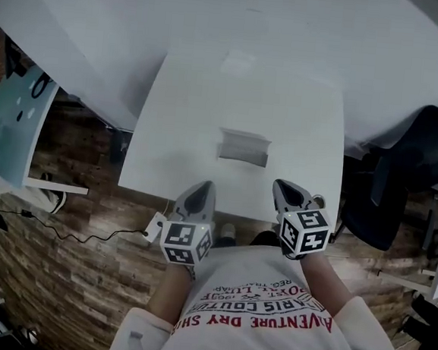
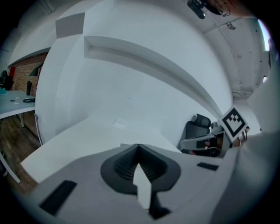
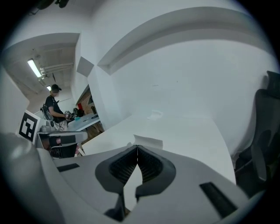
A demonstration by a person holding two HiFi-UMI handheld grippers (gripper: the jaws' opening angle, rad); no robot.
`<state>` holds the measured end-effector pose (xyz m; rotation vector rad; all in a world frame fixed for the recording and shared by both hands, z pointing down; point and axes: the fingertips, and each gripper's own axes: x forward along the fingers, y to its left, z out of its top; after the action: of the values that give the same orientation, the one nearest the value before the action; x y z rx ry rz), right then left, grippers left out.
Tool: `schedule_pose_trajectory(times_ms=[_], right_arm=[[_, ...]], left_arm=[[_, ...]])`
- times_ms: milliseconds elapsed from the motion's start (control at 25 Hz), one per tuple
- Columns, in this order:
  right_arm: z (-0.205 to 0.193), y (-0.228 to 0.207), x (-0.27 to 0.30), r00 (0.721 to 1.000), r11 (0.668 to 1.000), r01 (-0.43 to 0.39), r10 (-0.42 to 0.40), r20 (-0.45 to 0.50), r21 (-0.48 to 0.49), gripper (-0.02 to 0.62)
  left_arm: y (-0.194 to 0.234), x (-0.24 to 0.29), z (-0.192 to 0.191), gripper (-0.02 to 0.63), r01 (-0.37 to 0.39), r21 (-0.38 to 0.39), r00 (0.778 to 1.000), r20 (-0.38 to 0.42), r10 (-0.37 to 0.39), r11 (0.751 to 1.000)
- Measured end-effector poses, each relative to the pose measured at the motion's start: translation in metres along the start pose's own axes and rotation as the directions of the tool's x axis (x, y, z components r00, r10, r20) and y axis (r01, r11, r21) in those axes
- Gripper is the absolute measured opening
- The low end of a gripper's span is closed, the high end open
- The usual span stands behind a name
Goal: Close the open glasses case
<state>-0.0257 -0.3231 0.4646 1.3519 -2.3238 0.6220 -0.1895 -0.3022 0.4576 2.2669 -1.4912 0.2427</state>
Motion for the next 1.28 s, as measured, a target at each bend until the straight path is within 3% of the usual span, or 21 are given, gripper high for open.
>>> schedule_pose_trajectory(times_ms=[400,800,1280], right_arm=[[0.004,-0.03,0.067,0.997,1.0,-0.006,0.007,-0.081,0.014,0.012],[0.033,-0.06,0.131,0.995,0.999,-0.047,0.046,-0.093,-0.012,0.012],[0.018,-0.075,0.175,0.98,0.996,-0.091,0.093,-0.174,0.022,0.012]], left_arm=[[0.02,0.075,-0.04,-0.003,0.017,-0.013,0.987,-0.162,-0.019,1.0],[0.038,0.143,-0.081,-0.003,0.001,-0.05,0.949,-0.314,-0.017,0.999],[0.046,0.165,-0.101,-0.003,-0.034,-0.075,0.927,-0.375,0.003,0.997]])
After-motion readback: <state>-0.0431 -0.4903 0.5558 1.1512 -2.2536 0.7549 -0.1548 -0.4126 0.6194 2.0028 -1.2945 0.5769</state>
